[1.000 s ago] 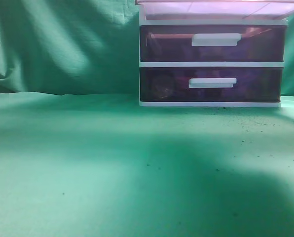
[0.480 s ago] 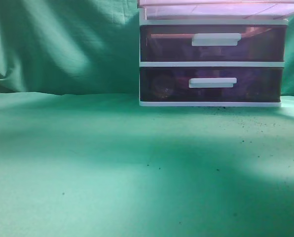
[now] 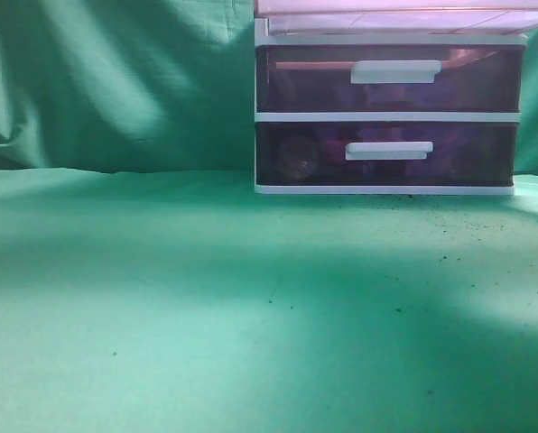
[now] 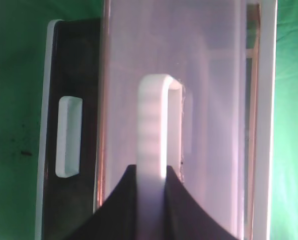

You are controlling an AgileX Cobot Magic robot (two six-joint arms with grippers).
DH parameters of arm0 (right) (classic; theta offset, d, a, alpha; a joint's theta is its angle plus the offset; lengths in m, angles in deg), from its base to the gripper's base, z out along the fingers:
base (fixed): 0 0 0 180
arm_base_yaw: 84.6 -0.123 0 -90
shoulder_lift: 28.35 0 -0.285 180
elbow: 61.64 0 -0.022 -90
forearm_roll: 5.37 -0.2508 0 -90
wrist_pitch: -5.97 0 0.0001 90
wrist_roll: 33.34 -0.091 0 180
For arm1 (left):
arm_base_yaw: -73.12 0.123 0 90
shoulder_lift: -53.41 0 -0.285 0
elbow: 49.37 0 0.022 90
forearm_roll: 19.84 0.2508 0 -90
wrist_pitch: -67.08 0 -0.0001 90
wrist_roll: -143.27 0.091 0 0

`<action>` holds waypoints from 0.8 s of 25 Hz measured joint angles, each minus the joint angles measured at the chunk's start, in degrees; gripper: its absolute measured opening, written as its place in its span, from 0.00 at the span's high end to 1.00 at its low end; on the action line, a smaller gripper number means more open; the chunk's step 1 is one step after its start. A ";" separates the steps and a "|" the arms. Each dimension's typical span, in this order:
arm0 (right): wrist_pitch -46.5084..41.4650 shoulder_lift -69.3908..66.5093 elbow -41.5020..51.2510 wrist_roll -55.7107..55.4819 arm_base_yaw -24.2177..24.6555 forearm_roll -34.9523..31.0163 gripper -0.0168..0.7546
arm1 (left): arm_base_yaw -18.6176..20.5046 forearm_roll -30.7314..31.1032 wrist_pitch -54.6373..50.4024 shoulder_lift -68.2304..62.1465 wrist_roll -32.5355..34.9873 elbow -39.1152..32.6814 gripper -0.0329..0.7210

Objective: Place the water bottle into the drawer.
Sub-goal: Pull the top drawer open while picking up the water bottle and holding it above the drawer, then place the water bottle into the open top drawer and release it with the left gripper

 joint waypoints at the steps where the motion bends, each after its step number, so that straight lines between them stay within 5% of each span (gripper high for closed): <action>1: 0.00 0.00 0.00 -0.40 0.00 0.00 0.87 | -0.70 -0.14 0.00 -2.24 0.79 1.98 0.64; 7: 0.10 0.00 0.00 -4.49 0.00 0.49 0.87 | -5.32 0.04 -0.29 -15.54 7.89 9.93 0.64; 13: -0.61 0.00 0.22 -5.81 -0.03 1.13 0.87 | -5.33 5.01 1.93 -21.39 8.89 10.17 0.64; 20: 0.29 0.00 0.22 -5.95 -0.26 1.35 0.87 | -5.68 19.62 2.32 -23.53 -0.13 10.53 0.64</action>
